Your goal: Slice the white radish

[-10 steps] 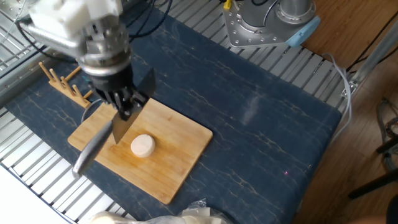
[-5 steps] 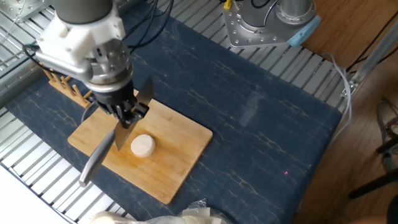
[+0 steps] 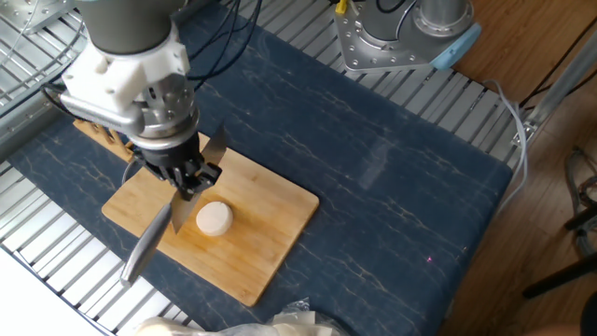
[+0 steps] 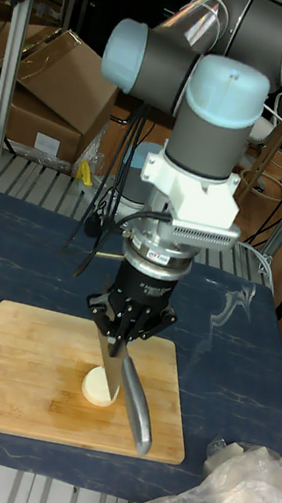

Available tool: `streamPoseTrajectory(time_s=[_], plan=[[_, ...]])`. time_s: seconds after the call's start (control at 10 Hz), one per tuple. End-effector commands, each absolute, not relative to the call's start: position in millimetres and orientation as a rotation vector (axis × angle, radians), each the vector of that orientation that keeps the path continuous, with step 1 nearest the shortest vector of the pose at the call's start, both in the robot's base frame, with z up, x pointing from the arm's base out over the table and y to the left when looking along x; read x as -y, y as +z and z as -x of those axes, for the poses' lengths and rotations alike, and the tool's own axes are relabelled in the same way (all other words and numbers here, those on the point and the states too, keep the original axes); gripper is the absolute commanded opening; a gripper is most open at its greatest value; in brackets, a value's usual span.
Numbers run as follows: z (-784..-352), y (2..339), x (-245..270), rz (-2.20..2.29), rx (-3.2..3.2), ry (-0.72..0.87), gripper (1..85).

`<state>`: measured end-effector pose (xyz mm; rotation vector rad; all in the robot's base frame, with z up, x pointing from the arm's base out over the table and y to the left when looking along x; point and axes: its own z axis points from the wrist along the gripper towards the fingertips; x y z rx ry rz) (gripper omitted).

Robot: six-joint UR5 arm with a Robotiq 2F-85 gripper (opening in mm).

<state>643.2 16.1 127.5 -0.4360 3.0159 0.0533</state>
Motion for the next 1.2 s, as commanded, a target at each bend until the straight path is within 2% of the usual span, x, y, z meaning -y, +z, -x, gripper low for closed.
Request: streamPoseTrajectory(time_s=[0.0, 0.4, 0.6, 0.7, 0.9, 1.1], plan=[[-649.8, 116.3, -17.9, 0.429, -3.000, 0.068, 1.0], [-632.1, 120.2, -19.1, 0.387, -3.067, 0.099, 1.0], [-617.4, 119.4, 0.8, 0.371, -3.137, -0.008, 1.0], [-611.0, 119.6, 1.6, 0.361, -3.163, -0.009, 1.0], [-620.2, 119.5, -8.8, 0.345, -3.124, 0.048, 1.0], [-641.2, 97.9, -22.4, 0.355, -3.103, 0.044, 1.0]])
